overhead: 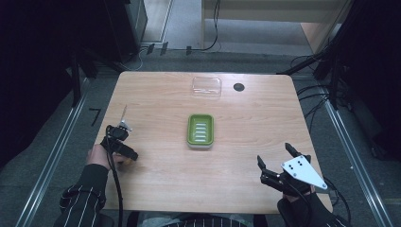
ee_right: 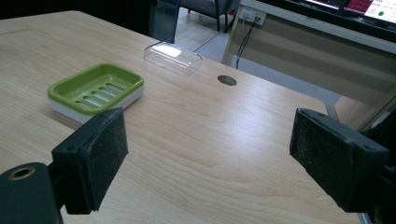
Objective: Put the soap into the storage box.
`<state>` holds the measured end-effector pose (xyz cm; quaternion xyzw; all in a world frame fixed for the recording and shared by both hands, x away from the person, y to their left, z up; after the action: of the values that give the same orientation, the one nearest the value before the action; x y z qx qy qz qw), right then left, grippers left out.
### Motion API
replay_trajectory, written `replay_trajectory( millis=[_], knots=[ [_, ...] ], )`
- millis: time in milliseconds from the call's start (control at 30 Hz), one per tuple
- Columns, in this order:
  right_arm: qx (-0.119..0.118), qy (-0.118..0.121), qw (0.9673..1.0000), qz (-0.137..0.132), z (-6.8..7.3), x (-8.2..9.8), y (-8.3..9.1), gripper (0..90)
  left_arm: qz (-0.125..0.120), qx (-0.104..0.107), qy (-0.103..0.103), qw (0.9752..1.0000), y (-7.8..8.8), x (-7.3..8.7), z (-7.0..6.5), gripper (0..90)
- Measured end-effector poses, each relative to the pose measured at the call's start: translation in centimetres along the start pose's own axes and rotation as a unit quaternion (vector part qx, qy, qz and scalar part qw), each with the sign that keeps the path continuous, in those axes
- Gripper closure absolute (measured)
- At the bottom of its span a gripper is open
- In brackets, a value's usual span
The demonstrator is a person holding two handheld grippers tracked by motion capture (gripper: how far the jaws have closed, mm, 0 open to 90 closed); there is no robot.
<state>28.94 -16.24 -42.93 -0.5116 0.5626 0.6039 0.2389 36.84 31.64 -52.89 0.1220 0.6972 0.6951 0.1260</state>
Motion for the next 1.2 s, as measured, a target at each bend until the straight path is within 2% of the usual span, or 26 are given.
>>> replay_trajectory(
  millis=[200, 433, 800, 1033, 1100, 1200],
  knots=[
    [0.000, 0.000, 1.0000, 0.000, -0.02, 0.01, 0.00, 12.0, -0.004, -0.003, -0.001, 1.0000, 0.05, -0.08, -0.08, 25.0],
    [0.001, 0.001, 1.0000, -0.001, -0.02, 0.01, 0.04, 12.0, -0.003, -0.025, -0.006, 0.9997, -0.08, -0.01, -0.25, 25.8],
    [0.002, -0.002, 1.0000, -0.002, -0.13, 0.03, 0.09, 12.0, 0.000, -0.025, -0.013, 0.9996, -0.03, 0.09, -0.25, 26.5],
    [0.002, -0.003, 1.0000, 0.000, -0.09, 0.04, 0.07, 12.0, -0.001, -0.017, -0.012, 0.9998, 0.18, 0.16, 0.00, 26.5],
    [0.002, -0.002, 1.0000, -0.001, -0.09, 0.03, 0.07, 12.0, 0.005, -0.015, -0.017, 0.9997, 0.41, 0.25, -0.11, 26.5],
    [0.002, -0.004, 1.0000, -0.002, -0.12, 0.02, 0.08, 12.0, 0.001, -0.015, -0.020, 0.9997, 0.61, 0.14, -0.40, 26.5]
  ],
)
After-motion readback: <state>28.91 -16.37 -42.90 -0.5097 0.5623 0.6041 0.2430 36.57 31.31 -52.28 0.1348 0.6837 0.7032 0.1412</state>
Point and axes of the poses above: each handheld gripper's, and its own axes: y roughly backward along the jaws, x roughly out of its underside, z roughly to its left, the point moved 8 cm from there along -y, roughly forward along the jaws, and after that the axes turned 8 degrees about z, right-handed, at the moved point
